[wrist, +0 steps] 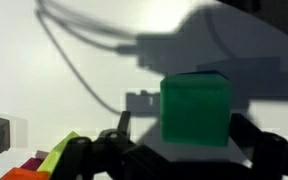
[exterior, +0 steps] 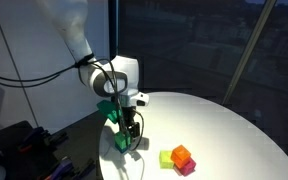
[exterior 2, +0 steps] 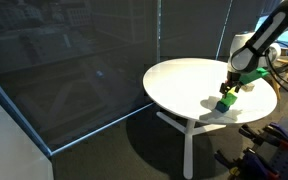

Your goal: Put the green block on top of the blue block

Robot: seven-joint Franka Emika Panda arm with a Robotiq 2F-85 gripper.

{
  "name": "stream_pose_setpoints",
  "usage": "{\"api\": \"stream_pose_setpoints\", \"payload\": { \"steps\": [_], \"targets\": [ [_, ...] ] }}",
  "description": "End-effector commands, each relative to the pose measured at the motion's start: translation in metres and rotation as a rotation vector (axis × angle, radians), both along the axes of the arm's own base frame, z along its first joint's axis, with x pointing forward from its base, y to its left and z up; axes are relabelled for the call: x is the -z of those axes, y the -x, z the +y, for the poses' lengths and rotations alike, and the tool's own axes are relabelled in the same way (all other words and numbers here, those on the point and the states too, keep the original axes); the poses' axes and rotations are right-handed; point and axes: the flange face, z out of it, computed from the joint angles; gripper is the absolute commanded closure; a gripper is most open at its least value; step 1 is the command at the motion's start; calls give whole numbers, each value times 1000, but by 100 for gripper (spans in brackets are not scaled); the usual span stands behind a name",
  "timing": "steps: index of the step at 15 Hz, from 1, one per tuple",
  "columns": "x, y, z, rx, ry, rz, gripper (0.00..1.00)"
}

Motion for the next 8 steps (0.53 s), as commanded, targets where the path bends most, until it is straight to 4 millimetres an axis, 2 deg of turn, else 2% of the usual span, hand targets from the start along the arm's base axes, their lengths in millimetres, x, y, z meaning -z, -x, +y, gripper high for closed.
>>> {"api": "stream_pose_setpoints", "payload": {
  "steps": [1,8],
  "targets": [
    [-15,0,3,-1,-14,-8,0],
    [-32,0,19,-25,-19,-33,0]
  ]
}}
